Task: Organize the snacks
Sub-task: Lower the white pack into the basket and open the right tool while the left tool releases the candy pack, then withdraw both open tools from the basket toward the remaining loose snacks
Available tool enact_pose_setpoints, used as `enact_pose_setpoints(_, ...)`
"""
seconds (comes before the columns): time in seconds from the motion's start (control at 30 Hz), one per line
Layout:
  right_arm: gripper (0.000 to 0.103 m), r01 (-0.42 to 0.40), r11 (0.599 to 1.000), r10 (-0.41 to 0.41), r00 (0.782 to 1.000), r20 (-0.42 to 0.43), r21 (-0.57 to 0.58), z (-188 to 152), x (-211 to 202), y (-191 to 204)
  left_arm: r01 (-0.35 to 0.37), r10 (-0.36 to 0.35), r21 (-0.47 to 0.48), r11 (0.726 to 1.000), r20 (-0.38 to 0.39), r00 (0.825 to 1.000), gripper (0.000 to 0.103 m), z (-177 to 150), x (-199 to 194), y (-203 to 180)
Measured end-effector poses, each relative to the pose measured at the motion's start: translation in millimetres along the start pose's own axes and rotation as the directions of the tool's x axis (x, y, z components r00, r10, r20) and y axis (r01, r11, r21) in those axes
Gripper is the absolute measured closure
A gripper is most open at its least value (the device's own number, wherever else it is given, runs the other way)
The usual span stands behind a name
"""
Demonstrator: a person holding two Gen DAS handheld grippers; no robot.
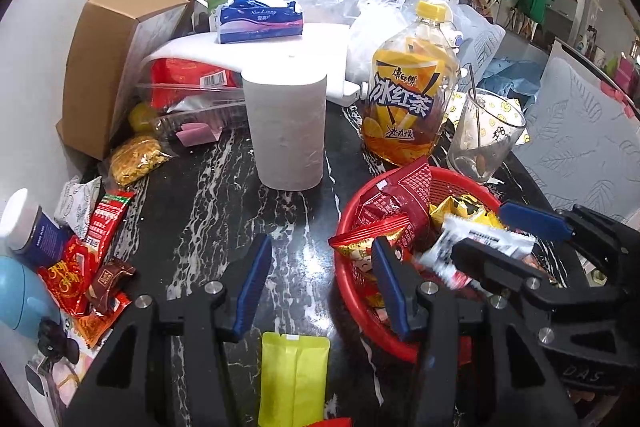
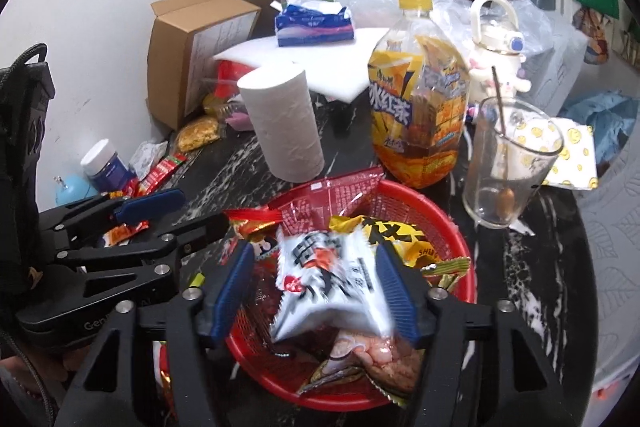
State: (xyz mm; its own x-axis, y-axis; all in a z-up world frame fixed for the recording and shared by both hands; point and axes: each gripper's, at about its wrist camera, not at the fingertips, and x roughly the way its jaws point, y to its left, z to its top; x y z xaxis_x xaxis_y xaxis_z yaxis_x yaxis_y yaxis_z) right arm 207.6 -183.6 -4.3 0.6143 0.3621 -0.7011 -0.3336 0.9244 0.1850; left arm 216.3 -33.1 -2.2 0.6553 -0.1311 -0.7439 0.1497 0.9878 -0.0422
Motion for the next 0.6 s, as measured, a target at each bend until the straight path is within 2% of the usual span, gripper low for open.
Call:
enact_pose_setpoints(0.27,0.039,0.037,0.999,-0.037,0.999,0.023,0.007,1,-18,3,-0.009,0.009,0.011,1.000,0.031,0.999,0.052,0,-24,-4)
enact_pose_setpoints(0.6,0.039,0.058,0.998,-0.058,0.995,0.086,-0.007,-2,-61,21,-0.028,0.026,0.022,0.999,0.113,0.993,0.052,-6,-79,-9)
